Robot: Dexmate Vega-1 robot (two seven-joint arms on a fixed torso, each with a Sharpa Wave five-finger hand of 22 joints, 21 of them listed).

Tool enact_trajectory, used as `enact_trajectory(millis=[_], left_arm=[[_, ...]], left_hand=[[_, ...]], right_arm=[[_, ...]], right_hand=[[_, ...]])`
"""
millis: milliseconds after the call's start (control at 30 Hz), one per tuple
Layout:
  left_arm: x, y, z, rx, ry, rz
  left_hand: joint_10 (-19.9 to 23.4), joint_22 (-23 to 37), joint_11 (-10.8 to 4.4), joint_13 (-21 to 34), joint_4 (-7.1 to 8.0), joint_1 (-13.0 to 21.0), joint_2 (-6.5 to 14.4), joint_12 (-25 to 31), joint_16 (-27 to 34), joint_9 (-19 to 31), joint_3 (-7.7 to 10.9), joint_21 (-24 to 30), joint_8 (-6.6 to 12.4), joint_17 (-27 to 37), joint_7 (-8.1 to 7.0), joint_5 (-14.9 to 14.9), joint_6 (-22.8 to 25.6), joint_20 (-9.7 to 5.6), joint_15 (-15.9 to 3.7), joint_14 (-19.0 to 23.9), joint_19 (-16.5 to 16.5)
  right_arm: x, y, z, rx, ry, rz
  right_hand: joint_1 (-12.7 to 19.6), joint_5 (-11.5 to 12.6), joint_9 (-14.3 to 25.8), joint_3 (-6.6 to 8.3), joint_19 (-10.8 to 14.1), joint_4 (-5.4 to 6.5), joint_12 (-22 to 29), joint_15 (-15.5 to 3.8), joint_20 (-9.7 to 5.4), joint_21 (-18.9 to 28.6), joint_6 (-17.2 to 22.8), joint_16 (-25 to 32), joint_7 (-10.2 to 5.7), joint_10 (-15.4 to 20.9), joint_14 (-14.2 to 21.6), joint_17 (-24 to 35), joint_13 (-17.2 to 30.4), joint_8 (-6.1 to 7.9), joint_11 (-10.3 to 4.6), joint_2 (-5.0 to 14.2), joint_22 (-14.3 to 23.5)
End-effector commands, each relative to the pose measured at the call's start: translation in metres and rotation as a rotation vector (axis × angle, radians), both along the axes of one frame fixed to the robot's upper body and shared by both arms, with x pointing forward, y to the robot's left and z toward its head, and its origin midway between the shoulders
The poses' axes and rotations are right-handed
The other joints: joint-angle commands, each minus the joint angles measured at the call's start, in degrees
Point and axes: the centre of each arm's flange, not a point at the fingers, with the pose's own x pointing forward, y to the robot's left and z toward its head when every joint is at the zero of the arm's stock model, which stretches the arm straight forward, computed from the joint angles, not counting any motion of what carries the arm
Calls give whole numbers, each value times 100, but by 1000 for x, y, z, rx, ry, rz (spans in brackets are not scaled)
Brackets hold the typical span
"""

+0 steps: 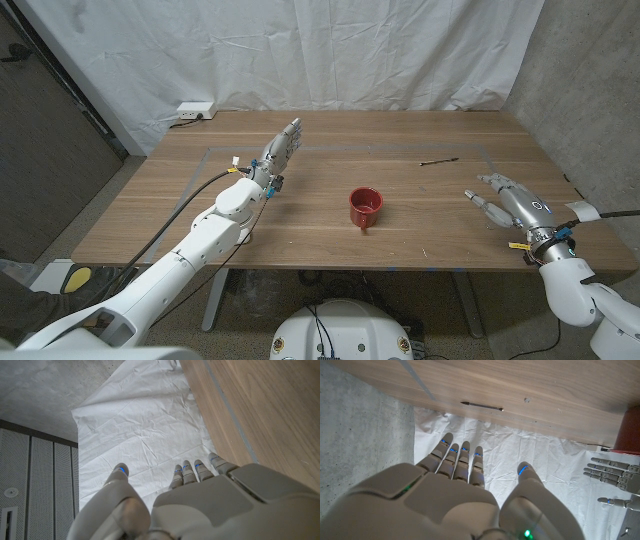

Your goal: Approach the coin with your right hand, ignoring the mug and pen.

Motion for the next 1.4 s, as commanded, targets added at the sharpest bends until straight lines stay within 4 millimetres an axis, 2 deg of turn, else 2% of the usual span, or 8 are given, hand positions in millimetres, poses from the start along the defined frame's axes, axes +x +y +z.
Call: enact_trajectory(millis=[33,1400], left_arm=[[1,-1,1,-2,2,-3],[3,0,0,19,13,-25]], left_hand=[[-36,31,-6,25,-13,29,21,-7,-26,14,-16,2,-7,28,1,-18,14,-310,32,-26,12],[-39,33,-7,26,-13,45,37,-8,-26,14,-54,-18,-7,28,-6,-28,18,-286,26,-28,21]], right_arm=[[3,0,-10,21,18,-9],[10,6,-37,26,66,-52]], right_hand=[[55,22,15,8,73,-38,0,1,-83,-17,9,18,11,53,26,1,29,-15,2,9,32],[131,38,19,25,19,-117,-59,33,-25,-154,-107,-30,-42,-59,-24,-6,32,-82,-9,8,34]])
